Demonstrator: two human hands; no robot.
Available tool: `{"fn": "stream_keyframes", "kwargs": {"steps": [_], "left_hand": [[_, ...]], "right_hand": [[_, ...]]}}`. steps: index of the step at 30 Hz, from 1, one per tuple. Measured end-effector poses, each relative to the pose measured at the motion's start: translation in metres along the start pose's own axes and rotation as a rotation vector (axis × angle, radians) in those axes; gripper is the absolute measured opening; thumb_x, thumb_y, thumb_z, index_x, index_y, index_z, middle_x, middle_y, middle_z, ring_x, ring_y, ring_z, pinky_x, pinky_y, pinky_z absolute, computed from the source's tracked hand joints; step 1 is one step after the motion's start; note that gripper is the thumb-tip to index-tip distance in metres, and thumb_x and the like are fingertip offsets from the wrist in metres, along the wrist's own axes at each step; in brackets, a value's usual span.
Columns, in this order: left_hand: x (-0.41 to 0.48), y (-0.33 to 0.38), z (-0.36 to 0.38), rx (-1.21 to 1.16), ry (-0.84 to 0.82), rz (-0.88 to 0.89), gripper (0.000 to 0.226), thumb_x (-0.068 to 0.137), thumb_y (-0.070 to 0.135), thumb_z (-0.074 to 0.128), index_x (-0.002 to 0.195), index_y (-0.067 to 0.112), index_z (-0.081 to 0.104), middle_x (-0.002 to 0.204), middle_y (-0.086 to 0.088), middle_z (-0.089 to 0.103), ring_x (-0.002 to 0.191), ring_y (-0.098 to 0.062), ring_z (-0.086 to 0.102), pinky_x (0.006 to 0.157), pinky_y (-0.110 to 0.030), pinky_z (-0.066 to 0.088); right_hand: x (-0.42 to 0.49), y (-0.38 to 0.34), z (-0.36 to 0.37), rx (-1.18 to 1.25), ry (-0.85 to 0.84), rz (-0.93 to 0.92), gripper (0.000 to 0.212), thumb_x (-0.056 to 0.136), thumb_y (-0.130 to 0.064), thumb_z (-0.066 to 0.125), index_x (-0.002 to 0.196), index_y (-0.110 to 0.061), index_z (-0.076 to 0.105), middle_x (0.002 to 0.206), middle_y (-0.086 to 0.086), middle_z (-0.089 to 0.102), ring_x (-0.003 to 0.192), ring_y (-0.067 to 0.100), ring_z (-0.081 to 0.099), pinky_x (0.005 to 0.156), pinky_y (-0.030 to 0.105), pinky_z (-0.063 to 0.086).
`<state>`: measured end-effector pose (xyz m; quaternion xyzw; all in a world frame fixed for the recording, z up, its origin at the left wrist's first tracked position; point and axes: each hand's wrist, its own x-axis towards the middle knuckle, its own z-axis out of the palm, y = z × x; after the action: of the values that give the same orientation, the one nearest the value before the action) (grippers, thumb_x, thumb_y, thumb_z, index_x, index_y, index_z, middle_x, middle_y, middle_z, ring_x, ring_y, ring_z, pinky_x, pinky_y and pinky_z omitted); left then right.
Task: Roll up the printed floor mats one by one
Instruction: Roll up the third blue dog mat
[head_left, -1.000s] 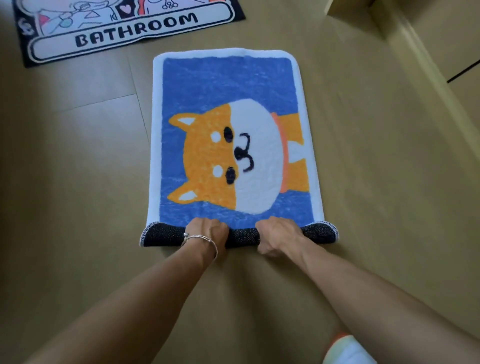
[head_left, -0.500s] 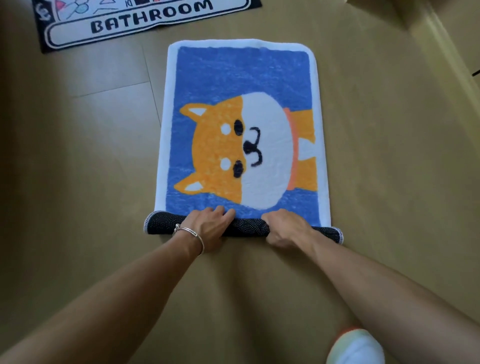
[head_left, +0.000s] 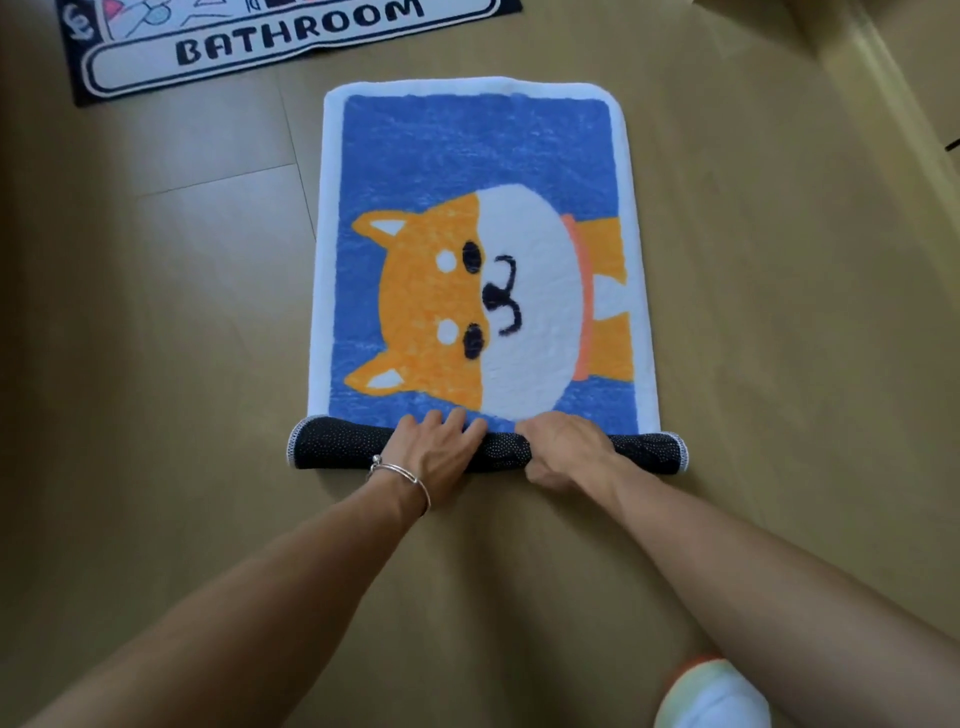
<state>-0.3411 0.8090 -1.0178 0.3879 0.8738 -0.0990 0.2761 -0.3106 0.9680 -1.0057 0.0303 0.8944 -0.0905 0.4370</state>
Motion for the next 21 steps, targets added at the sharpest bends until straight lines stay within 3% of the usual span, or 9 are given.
{"fn": "stream_keyframes", "kwargs": {"steps": [6, 11, 13, 17, 21], "left_hand": [[0.018, -0.006, -0.021, -0.113, -0.208, -0.015, 0.025, 0.09, 0.017, 0.054, 0.114, 0.018, 0.05, 0.115, -0.006, 0.059, 0.106, -0.028, 0.057, 0.073, -0.033, 0.039], [0.007, 0.008, -0.015, 0.013, -0.013, -0.01, 0.037, 0.088, 0.011, 0.05, 0.123, 0.015, 0.037, 0.118, -0.007, 0.047, 0.109, -0.028, 0.05, 0.081, -0.039, 0.039], [0.005, 0.011, -0.009, -0.032, -0.025, -0.073, 0.033, 0.091, 0.009, 0.047, 0.122, 0.016, 0.039, 0.119, -0.007, 0.048, 0.11, -0.029, 0.049, 0.082, -0.039, 0.04], [0.015, 0.006, -0.01, -0.132, -0.108, -0.173, 0.03, 0.093, 0.01, 0.049, 0.122, 0.017, 0.047, 0.12, -0.008, 0.051, 0.111, -0.03, 0.052, 0.082, -0.039, 0.044], [0.01, 0.004, -0.015, -0.088, -0.043, -0.082, 0.032, 0.091, 0.007, 0.049, 0.12, 0.013, 0.04, 0.117, -0.01, 0.049, 0.109, -0.03, 0.051, 0.078, -0.038, 0.042]], "right_hand": [[-0.011, -0.001, 0.023, -0.276, 0.293, -0.109, 0.036, 0.083, -0.013, 0.055, 0.117, -0.016, 0.042, 0.113, 0.005, 0.048, 0.105, 0.027, 0.048, 0.084, 0.038, 0.035], [0.001, -0.002, -0.002, -0.059, 0.083, -0.017, 0.029, 0.087, -0.015, 0.051, 0.116, -0.015, 0.05, 0.114, 0.007, 0.054, 0.105, 0.029, 0.056, 0.082, 0.04, 0.041], [0.005, -0.006, -0.011, -0.085, 0.001, -0.037, 0.031, 0.086, -0.014, 0.05, 0.117, -0.015, 0.051, 0.117, 0.007, 0.056, 0.107, 0.029, 0.056, 0.081, 0.038, 0.043], [-0.005, -0.014, 0.003, -0.23, 0.202, -0.11, 0.039, 0.081, -0.017, 0.058, 0.118, -0.016, 0.044, 0.115, 0.005, 0.048, 0.109, 0.026, 0.047, 0.086, 0.038, 0.036], [-0.005, -0.013, -0.001, -0.034, 0.124, -0.039, 0.03, 0.082, -0.01, 0.05, 0.112, -0.013, 0.047, 0.11, 0.007, 0.049, 0.106, 0.027, 0.049, 0.089, 0.04, 0.038]]}}
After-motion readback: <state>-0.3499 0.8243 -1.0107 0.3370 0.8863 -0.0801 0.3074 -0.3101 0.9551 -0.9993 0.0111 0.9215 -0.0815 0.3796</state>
